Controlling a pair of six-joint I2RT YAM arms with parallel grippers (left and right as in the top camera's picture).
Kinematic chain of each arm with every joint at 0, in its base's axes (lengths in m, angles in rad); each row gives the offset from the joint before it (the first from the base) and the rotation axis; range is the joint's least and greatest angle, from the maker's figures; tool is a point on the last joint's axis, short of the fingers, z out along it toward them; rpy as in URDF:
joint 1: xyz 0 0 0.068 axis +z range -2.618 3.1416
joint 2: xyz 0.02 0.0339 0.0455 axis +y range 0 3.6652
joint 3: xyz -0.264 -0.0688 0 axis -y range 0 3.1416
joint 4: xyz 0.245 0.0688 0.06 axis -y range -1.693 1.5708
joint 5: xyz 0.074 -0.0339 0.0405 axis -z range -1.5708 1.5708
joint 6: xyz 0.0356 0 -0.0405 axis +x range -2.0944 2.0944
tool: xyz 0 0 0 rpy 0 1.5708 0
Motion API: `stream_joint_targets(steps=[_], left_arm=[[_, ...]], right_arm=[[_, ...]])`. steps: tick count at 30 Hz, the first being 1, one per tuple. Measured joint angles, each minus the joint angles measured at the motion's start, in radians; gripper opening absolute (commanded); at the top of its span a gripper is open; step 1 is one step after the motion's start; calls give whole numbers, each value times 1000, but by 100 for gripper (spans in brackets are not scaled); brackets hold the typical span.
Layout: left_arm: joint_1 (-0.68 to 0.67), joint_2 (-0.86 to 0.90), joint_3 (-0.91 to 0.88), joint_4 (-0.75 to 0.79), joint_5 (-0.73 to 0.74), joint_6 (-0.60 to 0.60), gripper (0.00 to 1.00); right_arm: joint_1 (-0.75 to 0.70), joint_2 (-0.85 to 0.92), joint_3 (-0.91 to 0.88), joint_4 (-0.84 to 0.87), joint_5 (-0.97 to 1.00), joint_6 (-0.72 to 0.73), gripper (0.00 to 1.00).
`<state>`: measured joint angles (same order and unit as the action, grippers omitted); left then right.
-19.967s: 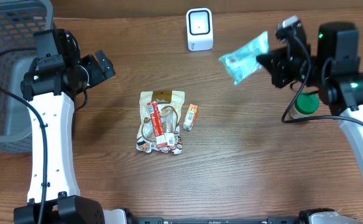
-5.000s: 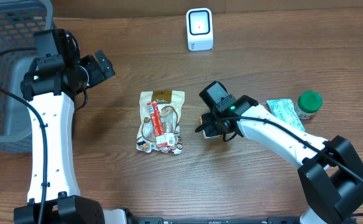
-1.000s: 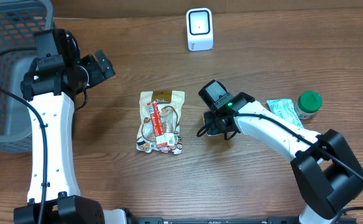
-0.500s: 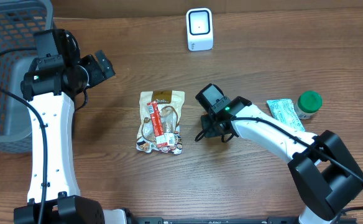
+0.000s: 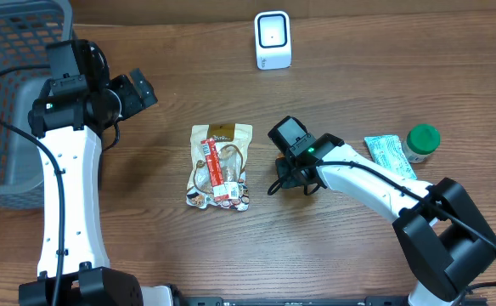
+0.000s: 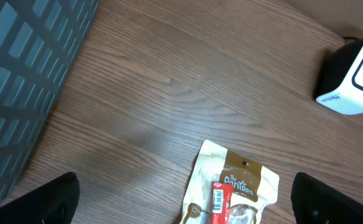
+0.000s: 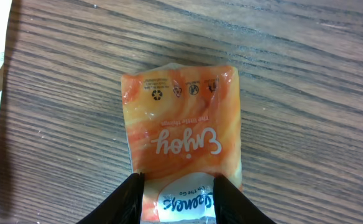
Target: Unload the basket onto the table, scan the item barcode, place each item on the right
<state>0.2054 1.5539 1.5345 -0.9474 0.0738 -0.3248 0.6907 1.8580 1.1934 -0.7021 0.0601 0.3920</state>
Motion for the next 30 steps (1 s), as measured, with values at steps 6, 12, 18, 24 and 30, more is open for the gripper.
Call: stream_joint_targets(steps=[6,12,18,24,30], left_arm=[[0,0,0,0,0,0,100],[0,0,0,0,0,0,100],[0,0,0,0,0,0,100],[0,0,0,0,0,0,100],[0,0,0,0,0,0,100]], right_arm=[[0,0,19,-13,1,-7,27],[0,0,19,-13,10,-6,24],[0,0,19,-13,19,-51,27],[0,0,19,-16,23,-76,28],[0,0,19,-13,23,-79,27]])
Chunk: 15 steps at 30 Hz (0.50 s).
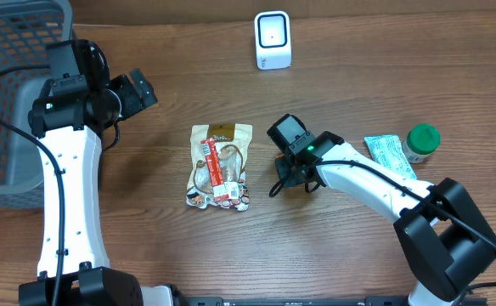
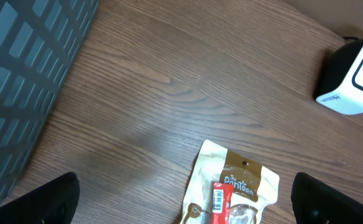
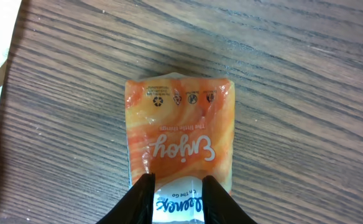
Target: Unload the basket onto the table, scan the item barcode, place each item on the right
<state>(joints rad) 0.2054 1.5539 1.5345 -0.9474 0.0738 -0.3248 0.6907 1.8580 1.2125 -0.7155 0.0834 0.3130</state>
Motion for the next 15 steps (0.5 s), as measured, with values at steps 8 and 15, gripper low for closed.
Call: stream_joint_targets(steps=[8,15], left_arm=[[0,0,0,0,0,0,100],[0,0,0,0,0,0,100]], right_arm=[[0,0,-30,27,1,-1,28],[5,0,-32,30,2,-3,34]])
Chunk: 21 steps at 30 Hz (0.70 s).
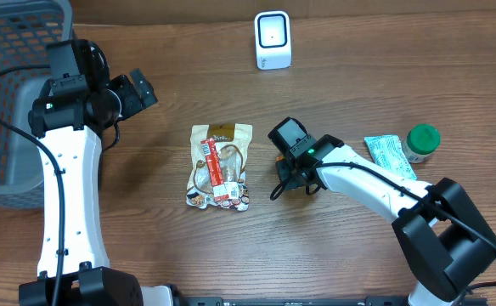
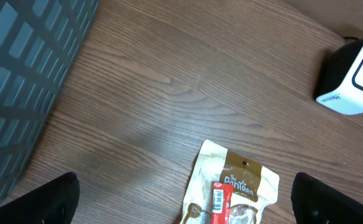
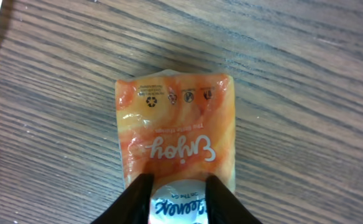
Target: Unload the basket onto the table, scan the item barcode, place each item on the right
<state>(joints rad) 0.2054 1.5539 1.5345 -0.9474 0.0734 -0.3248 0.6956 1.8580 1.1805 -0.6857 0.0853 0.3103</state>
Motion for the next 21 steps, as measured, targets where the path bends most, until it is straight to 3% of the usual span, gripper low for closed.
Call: stream_joint_targets(steps=[11,16,21], left_arm=[[0,0,0,0,0,0,100],[0,0,0,0,0,0,100],[0,0,0,0,0,0,100]], right_arm=[[47,0,-3,8,0,0,36],[48,0,-3,16,0,-1,48],[48,0,39,-38,10,0,50]])
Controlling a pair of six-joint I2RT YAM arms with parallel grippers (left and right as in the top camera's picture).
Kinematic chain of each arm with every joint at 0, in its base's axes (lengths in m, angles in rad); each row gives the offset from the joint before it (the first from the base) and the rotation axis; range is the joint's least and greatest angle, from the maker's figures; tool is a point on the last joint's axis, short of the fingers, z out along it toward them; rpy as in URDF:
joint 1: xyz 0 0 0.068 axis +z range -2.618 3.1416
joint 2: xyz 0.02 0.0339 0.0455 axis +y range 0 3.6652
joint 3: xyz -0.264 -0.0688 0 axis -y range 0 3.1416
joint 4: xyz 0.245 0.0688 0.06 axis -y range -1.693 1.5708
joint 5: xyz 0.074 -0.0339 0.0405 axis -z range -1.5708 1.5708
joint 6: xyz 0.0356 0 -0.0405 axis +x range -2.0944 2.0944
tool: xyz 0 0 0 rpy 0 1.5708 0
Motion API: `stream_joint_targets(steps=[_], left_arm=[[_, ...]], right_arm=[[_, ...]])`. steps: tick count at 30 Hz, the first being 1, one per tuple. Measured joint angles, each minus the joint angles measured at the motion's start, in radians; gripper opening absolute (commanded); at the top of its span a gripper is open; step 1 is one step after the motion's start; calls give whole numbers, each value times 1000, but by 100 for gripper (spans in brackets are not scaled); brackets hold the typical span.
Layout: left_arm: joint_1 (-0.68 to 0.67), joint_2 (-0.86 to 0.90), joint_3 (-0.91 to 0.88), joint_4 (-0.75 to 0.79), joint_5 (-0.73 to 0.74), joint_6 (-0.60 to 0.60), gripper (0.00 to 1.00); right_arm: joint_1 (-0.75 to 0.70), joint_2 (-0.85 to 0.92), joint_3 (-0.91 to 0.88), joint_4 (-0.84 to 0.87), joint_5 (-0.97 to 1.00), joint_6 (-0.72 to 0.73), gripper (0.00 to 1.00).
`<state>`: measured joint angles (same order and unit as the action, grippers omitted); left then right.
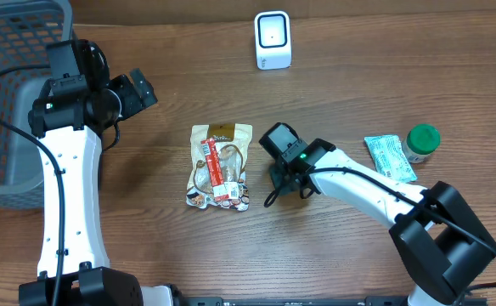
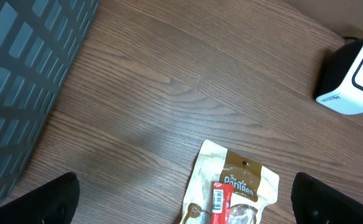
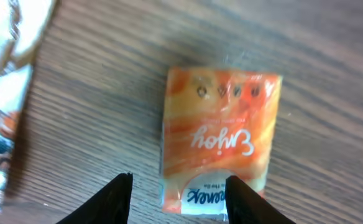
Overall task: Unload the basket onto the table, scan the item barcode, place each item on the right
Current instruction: 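Lift the orange pack and carry it up toward the scanner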
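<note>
An orange pouch (image 3: 220, 140) marked "Enjoy" lies flat on the wooden table. My right gripper (image 3: 180, 202) is open over its near end. The pouch sits toward the right finger, whose tip (image 3: 242, 199) overlaps its corner. From overhead the right gripper (image 1: 286, 172) hides the pouch. The white barcode scanner (image 1: 273, 40) (image 2: 354, 76) stands at the table's far edge. My left gripper (image 2: 184, 205) (image 1: 138, 92) hangs open and empty high at the left.
A brown-and-white snack bag (image 1: 220, 165) (image 2: 231, 190) with a red bar lies left of the right gripper, its edge (image 3: 7, 93) just beside it. A grey basket (image 1: 10, 93) stands far left. A teal packet (image 1: 390, 155) and a green-capped bottle (image 1: 422, 140) sit at the right.
My right gripper has opened wide, letting go of the orange pouch. It has also shifted left toward the snack bag, so the pouch now sits right of centre. The left arm has not moved.
First my right fingers stood close at either side of the orange pouch's near end. Then they were pinched on it, and stayed so with little movement. Now they are spread apart and the pouch lies free on the table. The left gripper stayed open throughout.
</note>
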<state>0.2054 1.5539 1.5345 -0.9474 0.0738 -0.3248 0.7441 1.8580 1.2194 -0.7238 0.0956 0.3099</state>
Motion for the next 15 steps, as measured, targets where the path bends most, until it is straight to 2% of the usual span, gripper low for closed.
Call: stream_joint_targets(steps=[8,15], left_arm=[[0,0,0,0,0,0,100],[0,0,0,0,0,0,100]], right_arm=[[-39,-5,55,-35,69,-3,49],[-156,-5,55,-36,-79,-65,40]])
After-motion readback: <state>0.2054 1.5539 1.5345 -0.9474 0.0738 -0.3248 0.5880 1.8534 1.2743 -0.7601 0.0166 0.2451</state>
